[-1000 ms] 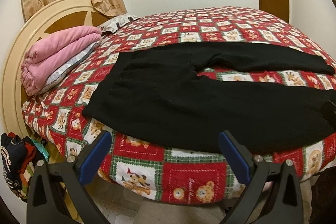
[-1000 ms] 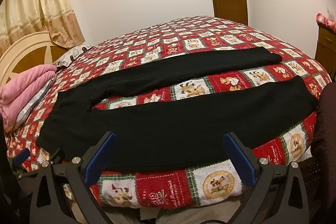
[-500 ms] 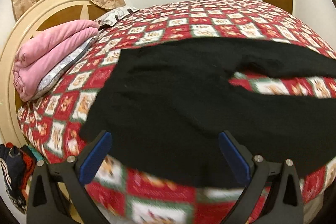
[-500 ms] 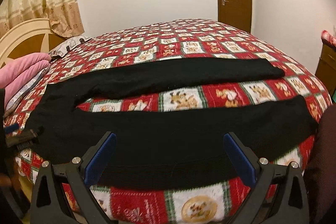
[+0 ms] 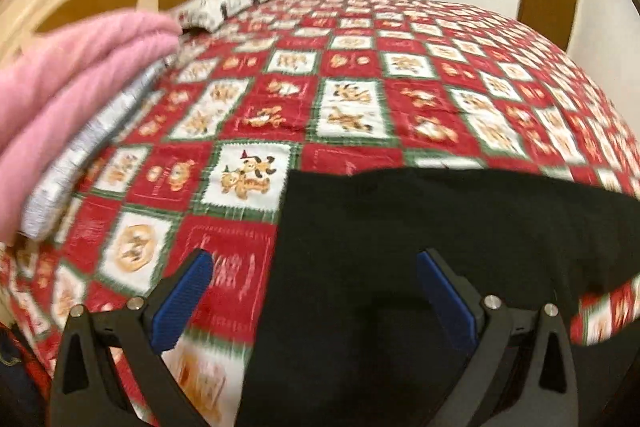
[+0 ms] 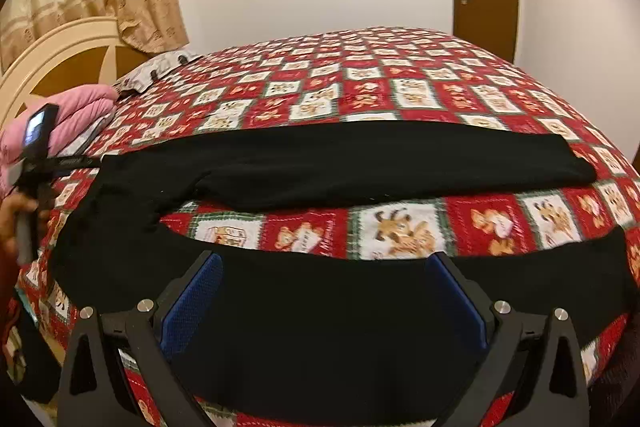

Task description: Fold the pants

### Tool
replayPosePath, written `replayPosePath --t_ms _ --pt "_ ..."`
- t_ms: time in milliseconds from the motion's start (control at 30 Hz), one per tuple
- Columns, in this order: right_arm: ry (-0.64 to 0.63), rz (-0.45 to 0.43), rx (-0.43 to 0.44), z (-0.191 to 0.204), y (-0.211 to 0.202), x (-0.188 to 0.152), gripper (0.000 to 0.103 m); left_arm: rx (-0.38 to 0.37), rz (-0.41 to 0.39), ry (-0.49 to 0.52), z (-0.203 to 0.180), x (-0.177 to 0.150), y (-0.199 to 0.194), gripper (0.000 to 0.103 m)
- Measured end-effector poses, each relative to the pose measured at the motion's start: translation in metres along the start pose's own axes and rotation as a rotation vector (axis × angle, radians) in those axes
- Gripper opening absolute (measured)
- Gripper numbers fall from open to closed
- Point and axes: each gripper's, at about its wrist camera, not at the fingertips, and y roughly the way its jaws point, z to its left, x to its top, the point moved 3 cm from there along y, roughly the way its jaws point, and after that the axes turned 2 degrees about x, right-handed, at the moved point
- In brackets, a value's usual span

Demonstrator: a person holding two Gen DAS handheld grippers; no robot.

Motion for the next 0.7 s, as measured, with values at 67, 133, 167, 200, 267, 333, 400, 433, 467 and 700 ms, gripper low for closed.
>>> replayPosePath --t_ms 67,133,167,200,267,333,400,433,467,700 --pt "-0.014 0.007 0.014 0.004 0.006 0.005 0.102 -0.024 0.032 -0.039 0.006 0.008 0.020 0.101" --pt "-0.028 0.021 0.023 0.007 0.012 0.009 0.102 -0.069 0.072 -0.072 0.009 0.012 0.038 0.093" --pt "-0.037 0.031 0.027 0.008 0.015 0.011 0.102 -0.100 0.099 -0.090 0.009 0.013 0.048 0.085" --pt "-0.046 0.040 0.031 0.008 0.019 0.014 0.102 -0.135 0.124 -0.103 0.008 0.013 0.056 0.080" --pt "-0.065 0.059 0.052 0.008 0.027 0.023 0.102 -0.157 0.152 -0.100 0.005 0.014 0.067 0.079" --pt "-0.094 0.064 0.066 0.006 0.034 0.035 0.101 -0.130 0.138 -0.045 -0.001 0.017 0.071 0.079" --pt "-0.152 0.042 0.067 0.004 0.041 0.055 0.101 -0.126 0.129 -0.022 -0.002 0.020 0.073 0.079" --pt "-0.184 0.033 0.065 0.004 0.046 0.063 0.101 -0.132 0.122 -0.024 0.000 0.021 0.074 0.079" --pt "-0.237 0.026 0.063 0.004 0.056 0.076 0.101 -0.134 0.112 -0.023 0.001 0.022 0.075 0.079" --pt "-0.483 0.200 0.053 -0.003 0.159 0.126 0.087 -0.119 0.058 0.006 -0.001 0.027 0.076 0.062"
